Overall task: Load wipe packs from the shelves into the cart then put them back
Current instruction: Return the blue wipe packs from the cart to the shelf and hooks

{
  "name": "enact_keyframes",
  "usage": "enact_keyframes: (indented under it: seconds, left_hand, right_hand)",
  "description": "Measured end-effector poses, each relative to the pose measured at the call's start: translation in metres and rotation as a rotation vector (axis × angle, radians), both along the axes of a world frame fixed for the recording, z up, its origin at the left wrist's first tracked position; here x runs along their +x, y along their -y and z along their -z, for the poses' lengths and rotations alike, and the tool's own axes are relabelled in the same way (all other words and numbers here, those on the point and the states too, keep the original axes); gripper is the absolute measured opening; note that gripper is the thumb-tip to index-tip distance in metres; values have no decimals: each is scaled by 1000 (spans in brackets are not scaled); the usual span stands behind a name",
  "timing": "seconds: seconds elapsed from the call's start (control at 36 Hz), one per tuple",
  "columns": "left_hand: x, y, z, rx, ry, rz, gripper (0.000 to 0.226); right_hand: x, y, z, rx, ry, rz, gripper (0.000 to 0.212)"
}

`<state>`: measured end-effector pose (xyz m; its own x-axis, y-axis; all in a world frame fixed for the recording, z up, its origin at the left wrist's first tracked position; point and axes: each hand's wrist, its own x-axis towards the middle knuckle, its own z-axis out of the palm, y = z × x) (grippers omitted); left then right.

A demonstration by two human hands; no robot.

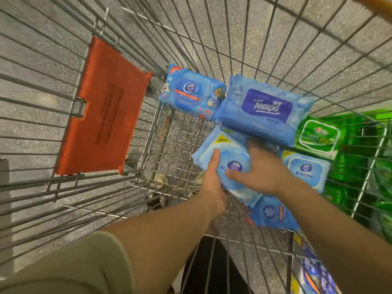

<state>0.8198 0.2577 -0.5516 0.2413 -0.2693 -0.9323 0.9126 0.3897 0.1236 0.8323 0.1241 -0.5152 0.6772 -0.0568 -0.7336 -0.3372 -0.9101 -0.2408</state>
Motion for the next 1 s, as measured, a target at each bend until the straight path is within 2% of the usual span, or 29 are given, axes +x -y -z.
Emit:
enact_keyframes:
  seconds: [0.19,0.33,0.42,0.5,0.61,0.67,0.75,0.83,0.86,0.94,1.0]
  left_hand:
    - [16,-10,-1,-109,1,-46,59]
    - [38,-33,-2,-28,-32,72,73]
    - [44,-41,2,-6,-55,114,70]
    - [36,-44,5,-1,-28,104,69]
    - [16,-41,6,-3,-15,-16,62]
    - [8,-36,9,-27,-20,-91,69]
    - [2,-28,10,-48,-32,-168,75]
    - [-1,-20,9,-75,-49,-228,75]
    - [-3,-18,8,-84,-51,-231,75]
    - [-7,-9,8,-104,-64,-248,72]
    - [-8,-6,9,-109,-87,-258,71]
  right_hand:
    - [12,-22,5,-52,9,62,108]
    - [14,-38,6,-96,-60,73,117]
    - [19,-38,8,-88,-79,23,111]
    - [22,-33,12,-7,-156,62,100]
    - [15,-29,21,140,-204,252,110]
    - [13,-27,21,210,-219,271,110]
    - [14,-20,28,380,-250,355,93]
    - [19,-11,37,445,-289,381,105]
    - [20,-7,43,472,-310,400,103]
    - [23,2,46,569,-356,477,80]
    - [24,8,45,606,-367,491,78]
